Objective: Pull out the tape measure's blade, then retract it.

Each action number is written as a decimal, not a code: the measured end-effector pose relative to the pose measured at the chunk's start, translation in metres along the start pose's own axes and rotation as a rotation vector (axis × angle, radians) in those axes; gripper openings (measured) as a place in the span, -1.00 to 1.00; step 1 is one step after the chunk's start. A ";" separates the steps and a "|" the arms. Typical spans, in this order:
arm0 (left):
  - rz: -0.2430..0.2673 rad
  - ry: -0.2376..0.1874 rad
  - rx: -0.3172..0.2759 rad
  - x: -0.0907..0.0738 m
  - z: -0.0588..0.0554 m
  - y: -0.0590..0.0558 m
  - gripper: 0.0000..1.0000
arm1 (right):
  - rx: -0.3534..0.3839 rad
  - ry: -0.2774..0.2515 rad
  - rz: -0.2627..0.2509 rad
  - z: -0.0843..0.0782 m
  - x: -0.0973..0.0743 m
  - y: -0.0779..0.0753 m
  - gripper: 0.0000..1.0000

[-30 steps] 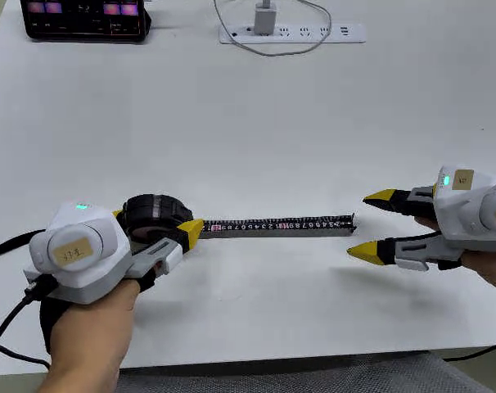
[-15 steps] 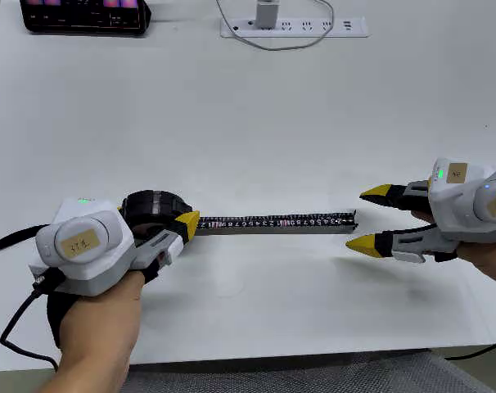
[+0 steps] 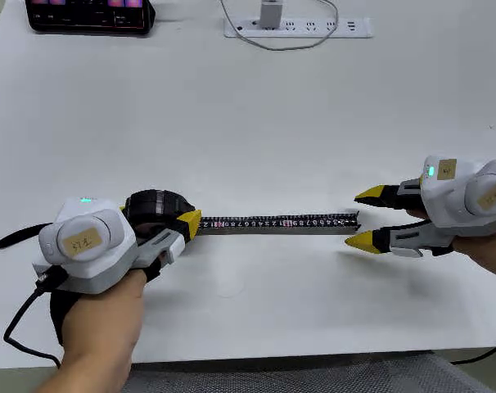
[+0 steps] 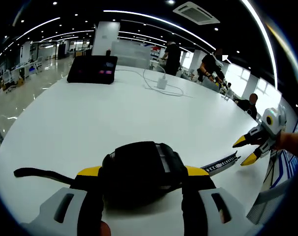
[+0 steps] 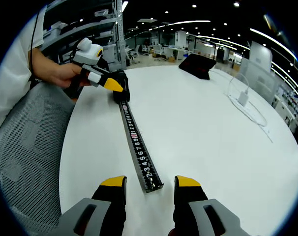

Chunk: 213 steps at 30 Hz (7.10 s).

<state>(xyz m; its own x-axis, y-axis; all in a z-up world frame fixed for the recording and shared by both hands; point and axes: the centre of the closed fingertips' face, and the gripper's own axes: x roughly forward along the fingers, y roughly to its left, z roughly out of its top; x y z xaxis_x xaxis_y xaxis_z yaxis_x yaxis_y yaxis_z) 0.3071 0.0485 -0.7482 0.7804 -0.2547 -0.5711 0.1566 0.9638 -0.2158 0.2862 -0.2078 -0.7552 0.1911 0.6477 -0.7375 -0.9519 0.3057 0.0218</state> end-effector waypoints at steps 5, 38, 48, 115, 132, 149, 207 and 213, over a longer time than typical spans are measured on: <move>-0.001 0.002 -0.001 0.000 0.000 0.000 0.20 | -0.044 0.045 0.027 -0.007 0.002 -0.003 -0.39; -0.005 0.008 -0.017 0.002 -0.002 0.002 0.21 | -0.159 0.136 0.123 -0.022 0.008 -0.003 -0.76; -0.002 0.008 -0.018 0.002 -0.002 0.002 0.22 | -0.156 0.133 0.122 -0.021 0.009 -0.003 -0.76; -0.002 0.026 -0.039 -0.001 -0.003 0.002 0.14 | -0.162 0.118 0.136 -0.005 0.022 -0.001 -0.79; -0.014 0.028 -0.046 -0.002 -0.003 0.001 0.15 | -0.155 0.096 0.169 0.008 0.032 0.007 -0.79; -0.023 0.029 -0.055 -0.002 -0.003 0.002 0.15 | -0.147 0.074 0.189 0.020 0.044 0.013 -0.79; -0.043 0.026 -0.081 -0.001 -0.004 0.003 0.16 | -0.140 -0.004 0.225 0.059 0.090 0.026 -0.79; -0.045 0.027 -0.081 -0.001 -0.004 0.003 0.16 | -0.138 -0.013 0.229 0.064 0.091 0.029 -0.79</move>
<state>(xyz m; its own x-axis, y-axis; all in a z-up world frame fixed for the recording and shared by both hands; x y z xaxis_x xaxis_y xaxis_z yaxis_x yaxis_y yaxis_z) 0.3046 0.0518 -0.7510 0.7571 -0.3003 -0.5802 0.1408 0.9422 -0.3040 0.2915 -0.0954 -0.7790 -0.0304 0.6985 -0.7150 -0.9941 0.0532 0.0942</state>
